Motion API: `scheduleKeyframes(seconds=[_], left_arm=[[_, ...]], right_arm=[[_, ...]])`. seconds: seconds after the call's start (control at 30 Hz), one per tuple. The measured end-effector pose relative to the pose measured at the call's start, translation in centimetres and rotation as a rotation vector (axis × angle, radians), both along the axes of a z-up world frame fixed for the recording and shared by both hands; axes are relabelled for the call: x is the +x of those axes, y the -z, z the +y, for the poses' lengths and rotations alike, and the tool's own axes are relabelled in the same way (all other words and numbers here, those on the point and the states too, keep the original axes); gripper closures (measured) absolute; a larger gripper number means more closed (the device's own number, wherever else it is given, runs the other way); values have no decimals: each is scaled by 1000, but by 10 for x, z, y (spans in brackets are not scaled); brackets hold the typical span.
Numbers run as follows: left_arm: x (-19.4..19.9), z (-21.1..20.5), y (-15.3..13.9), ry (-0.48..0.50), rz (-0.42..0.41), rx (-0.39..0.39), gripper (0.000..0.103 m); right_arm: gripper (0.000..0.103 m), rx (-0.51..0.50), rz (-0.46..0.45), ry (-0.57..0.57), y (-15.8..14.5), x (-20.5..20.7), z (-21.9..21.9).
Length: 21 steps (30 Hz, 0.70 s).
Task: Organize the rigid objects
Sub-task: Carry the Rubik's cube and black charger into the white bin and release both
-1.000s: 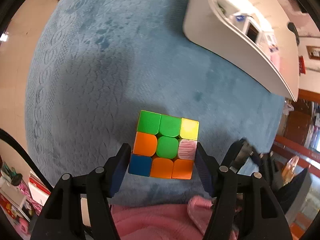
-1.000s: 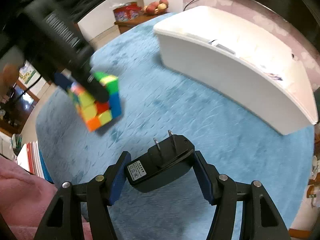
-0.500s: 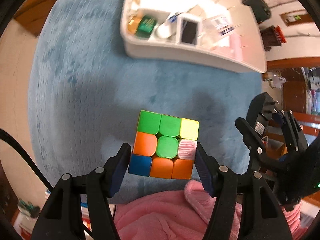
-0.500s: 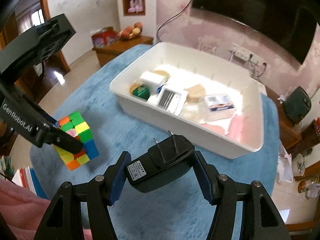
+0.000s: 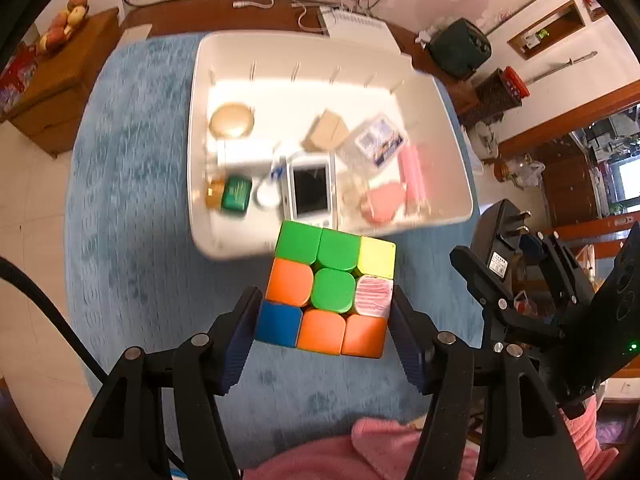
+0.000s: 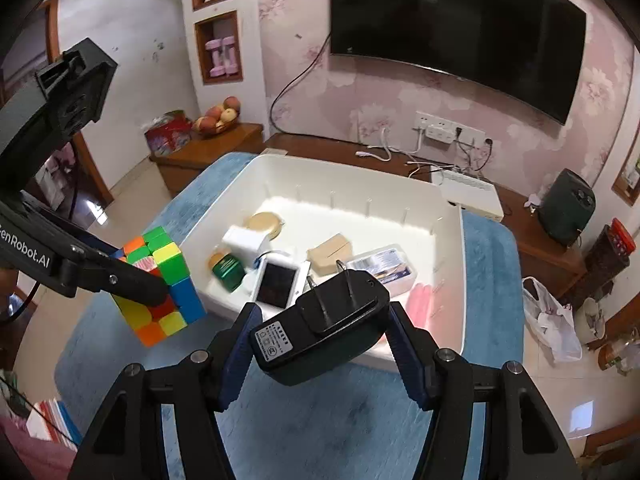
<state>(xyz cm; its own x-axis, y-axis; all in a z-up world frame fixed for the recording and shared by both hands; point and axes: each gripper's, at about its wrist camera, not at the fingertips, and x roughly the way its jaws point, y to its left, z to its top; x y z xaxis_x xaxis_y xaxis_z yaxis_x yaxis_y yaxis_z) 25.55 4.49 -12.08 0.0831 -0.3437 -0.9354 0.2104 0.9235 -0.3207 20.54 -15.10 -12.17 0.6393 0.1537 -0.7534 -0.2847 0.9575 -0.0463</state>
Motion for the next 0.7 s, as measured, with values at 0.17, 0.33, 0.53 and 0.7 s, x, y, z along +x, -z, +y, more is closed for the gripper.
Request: scheduleKeyframes(seconds=[0.17,0.33,0.53,0.7], left_arm=[[17,-8,-5,-10,-65,-26,38],[29,-7,-6,-30,-126,-62,38],[38,-5,-10,-72,-201,-86,38],[48,-3,-6,-119,-204,-73,38]], right_arm=[[39,-15,-10,31,6,17,-5],[39,-4,-3,52,16,29,-7],[39,-3,8,73,24,39,-11],[39,-5,3,84,25,40,-13]])
